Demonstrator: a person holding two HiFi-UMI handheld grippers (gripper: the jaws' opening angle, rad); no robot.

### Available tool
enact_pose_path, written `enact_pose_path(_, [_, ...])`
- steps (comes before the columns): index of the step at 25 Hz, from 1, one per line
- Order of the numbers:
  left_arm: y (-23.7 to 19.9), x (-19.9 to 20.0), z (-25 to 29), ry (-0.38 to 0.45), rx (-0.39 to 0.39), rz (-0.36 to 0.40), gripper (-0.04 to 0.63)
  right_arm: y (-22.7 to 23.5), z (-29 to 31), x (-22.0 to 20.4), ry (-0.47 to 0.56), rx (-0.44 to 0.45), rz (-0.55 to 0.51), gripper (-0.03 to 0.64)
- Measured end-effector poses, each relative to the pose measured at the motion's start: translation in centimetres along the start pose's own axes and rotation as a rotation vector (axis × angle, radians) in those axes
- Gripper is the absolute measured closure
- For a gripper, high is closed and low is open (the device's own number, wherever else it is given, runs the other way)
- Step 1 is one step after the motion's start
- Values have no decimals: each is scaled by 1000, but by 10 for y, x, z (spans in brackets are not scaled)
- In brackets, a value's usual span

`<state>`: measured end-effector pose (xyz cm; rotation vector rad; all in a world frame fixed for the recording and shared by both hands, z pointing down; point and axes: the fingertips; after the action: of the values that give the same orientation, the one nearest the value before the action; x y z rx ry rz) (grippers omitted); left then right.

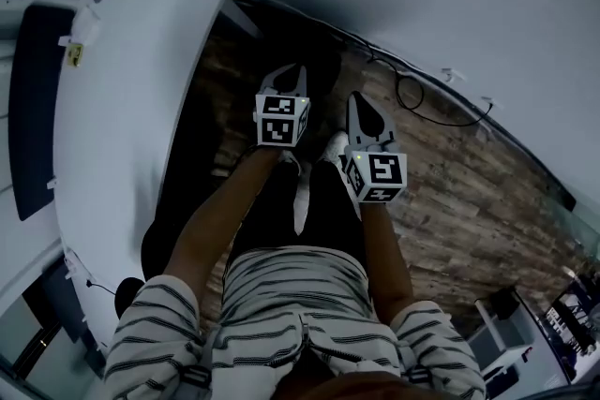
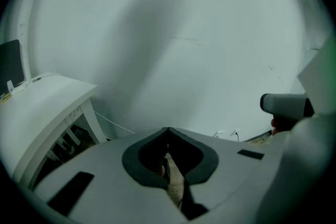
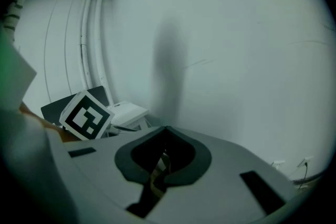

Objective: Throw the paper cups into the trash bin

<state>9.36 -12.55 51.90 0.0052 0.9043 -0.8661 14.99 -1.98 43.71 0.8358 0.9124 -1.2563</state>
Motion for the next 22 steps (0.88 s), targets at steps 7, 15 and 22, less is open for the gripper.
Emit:
enact_pose_path(7, [14, 22, -48, 67, -23, 12, 572, -13, -9, 33, 48, 31, -16, 606])
enact_pose_path(15, [32, 45, -92, 139, -52, 1, 572, -19, -29, 67, 90, 35, -40, 606])
enact_pose_path(22, [52, 69, -124, 214, -75, -4, 572, -28, -45, 95, 134, 47, -45, 606])
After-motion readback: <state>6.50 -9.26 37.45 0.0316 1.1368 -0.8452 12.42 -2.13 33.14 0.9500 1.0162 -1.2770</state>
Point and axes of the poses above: the fingertips, and each gripper's own axes: z forward along the fingers, y to its right, x out of its top, and after that the axes turned 13 degrees about -z, right-handed
